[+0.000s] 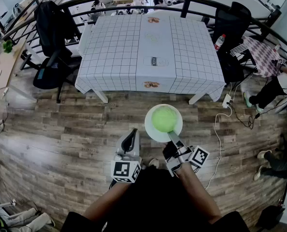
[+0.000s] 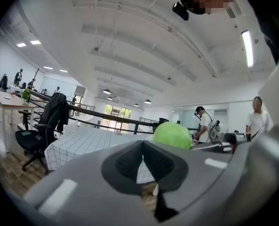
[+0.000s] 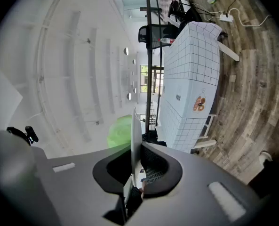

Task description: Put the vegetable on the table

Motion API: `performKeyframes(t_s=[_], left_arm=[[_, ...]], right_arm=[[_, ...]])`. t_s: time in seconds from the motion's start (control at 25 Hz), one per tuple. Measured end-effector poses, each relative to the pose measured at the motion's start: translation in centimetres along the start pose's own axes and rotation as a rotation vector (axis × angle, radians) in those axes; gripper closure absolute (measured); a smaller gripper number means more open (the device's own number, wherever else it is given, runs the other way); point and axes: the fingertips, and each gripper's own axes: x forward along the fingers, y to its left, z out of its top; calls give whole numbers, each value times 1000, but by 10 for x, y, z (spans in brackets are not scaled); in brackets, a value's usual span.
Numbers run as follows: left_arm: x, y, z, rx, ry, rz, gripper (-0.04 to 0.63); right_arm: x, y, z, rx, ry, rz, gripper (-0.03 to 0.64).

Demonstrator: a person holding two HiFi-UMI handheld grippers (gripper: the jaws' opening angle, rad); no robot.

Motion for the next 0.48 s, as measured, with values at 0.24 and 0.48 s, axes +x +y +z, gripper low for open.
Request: performKeyframes(t_s=[0.24, 0.48], left_arm=[[2, -31, 8, -7, -4, -13, 589], [8, -24, 8, -7, -16, -6, 589]], right_arm=[[-22, 15, 17, -39, 9, -15, 595], [-15, 7, 19, 15, 0, -12, 592]])
